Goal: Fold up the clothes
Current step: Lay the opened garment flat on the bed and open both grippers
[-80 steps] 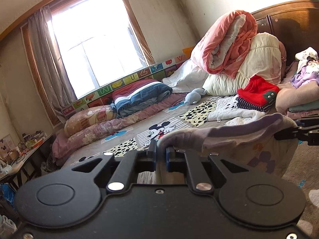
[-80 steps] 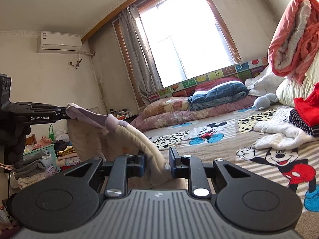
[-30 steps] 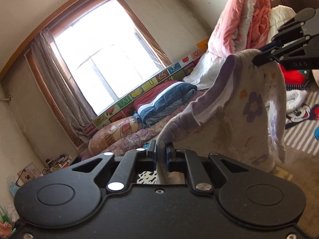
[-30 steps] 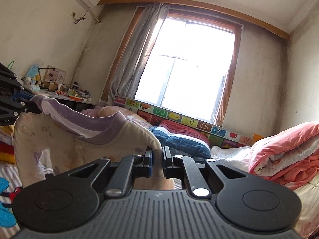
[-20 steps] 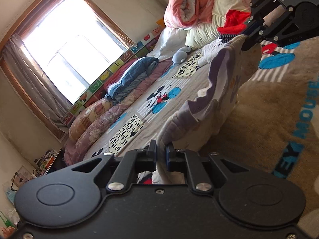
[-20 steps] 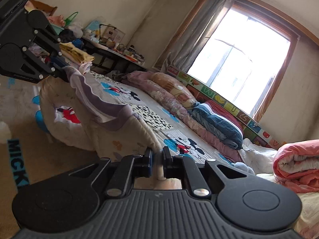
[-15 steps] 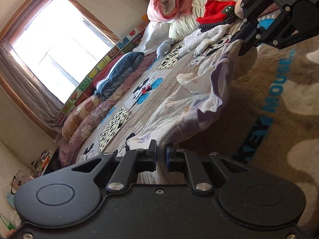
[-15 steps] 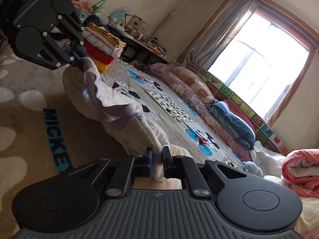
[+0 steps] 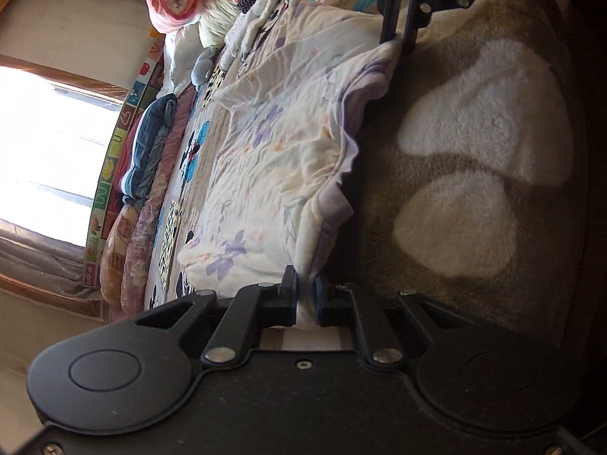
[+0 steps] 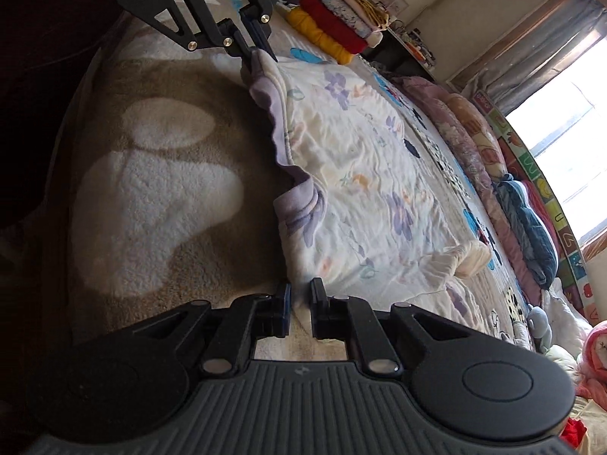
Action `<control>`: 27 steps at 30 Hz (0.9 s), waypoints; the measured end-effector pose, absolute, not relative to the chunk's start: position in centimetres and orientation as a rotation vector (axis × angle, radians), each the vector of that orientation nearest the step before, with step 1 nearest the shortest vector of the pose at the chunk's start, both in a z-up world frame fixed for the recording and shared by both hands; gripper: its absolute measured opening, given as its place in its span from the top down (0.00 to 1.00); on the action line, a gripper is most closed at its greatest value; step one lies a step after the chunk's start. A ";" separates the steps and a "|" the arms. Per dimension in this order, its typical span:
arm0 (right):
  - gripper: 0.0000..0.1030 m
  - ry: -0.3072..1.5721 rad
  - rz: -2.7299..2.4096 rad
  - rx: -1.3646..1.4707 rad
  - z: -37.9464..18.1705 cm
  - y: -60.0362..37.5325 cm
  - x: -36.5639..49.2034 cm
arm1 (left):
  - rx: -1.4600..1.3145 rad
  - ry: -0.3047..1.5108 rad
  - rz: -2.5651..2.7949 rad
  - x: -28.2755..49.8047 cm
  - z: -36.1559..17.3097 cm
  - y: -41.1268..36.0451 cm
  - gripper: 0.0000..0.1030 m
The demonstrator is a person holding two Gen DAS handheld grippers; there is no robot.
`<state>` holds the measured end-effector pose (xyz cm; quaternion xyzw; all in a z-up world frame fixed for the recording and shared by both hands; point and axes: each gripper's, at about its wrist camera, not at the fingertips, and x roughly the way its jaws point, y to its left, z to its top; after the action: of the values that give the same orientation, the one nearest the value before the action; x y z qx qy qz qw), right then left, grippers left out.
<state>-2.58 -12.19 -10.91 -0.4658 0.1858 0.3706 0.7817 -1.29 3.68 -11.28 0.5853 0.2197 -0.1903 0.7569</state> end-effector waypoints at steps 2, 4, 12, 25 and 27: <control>0.88 0.431 0.813 -1.038 -11.1 -11.7 -2.7 | 1.322 0.521 -0.447 -1.2 -11.8 3.5 0.91; 0.85 0.429 0.819 -1.087 -11.1 -11.4 -2.9 | 1.364 0.558 -0.485 -1.3 -12.2 3.4 0.70; 0.64 0.383 0.856 -1.046 -5.6 -12.8 -1.9 | 1.119 0.565 -0.495 -0.2 -4.2 5.2 0.53; 0.32 0.385 0.574 0.796 -4.0 -28.8 8.4 | -0.335 0.402 -0.181 7.8 3.3 15.7 0.47; 0.31 0.406 0.478 0.886 -7.6 -30.3 8.9 | -0.456 0.436 -0.136 8.6 1.6 17.2 0.47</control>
<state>8.93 -30.26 -7.62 0.4214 0.1930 0.2272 0.8565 8.57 17.21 1.57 -0.2240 0.2144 -0.0670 0.9484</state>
